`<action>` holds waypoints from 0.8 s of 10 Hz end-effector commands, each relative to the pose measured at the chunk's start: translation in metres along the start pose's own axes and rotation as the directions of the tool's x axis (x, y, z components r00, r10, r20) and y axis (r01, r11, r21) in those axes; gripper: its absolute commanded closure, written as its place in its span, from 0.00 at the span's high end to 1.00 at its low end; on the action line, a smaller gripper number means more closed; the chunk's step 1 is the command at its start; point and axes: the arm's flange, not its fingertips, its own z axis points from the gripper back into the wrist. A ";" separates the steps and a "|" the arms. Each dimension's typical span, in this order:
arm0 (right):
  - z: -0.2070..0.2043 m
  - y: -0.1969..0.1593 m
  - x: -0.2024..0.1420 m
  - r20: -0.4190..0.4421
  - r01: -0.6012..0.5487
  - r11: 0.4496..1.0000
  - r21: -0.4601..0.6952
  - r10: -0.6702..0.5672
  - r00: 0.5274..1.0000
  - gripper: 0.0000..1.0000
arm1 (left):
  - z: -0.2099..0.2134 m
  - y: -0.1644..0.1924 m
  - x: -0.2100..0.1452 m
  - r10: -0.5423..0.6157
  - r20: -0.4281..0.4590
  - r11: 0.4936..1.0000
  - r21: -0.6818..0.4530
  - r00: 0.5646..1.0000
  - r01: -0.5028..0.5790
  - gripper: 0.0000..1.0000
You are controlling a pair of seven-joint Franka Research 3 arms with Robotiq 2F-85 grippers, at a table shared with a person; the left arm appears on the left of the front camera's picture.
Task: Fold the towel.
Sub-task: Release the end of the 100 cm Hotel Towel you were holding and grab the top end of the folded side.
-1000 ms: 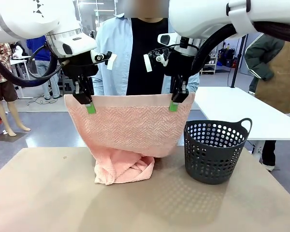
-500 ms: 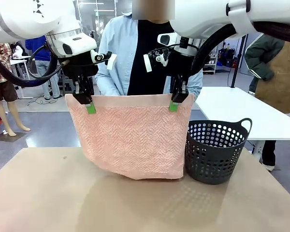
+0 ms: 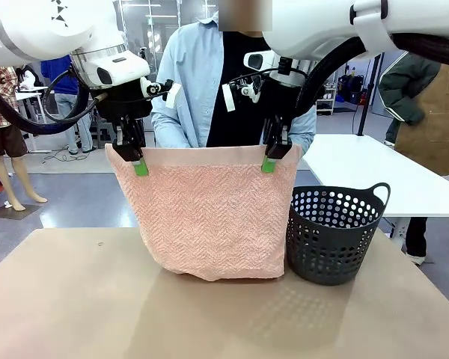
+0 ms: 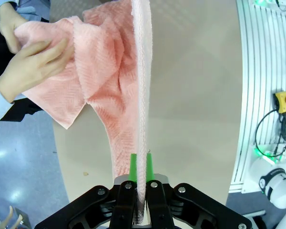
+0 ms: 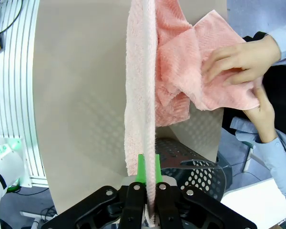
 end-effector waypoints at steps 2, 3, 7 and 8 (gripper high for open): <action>0.000 0.000 -0.001 0.001 0.001 1.000 0.000 -0.001 1.000 0.00 | 0.001 0.000 -0.001 0.001 0.000 1.000 0.001 1.000 -0.001 0.00; 0.000 0.000 -0.001 0.001 0.001 1.000 0.000 -0.001 1.000 0.00 | 0.001 0.000 -0.001 0.001 0.000 1.000 0.001 1.000 -0.001 0.00; 0.000 0.000 -0.001 0.001 0.001 1.000 0.000 -0.001 1.000 0.00 | 0.001 0.000 -0.001 0.001 0.000 1.000 0.001 1.000 -0.001 0.00; 0.000 0.000 -0.001 0.001 0.001 1.000 0.000 -0.001 1.000 0.00 | 0.001 0.000 -0.001 0.001 0.000 1.000 0.001 1.000 -0.001 0.00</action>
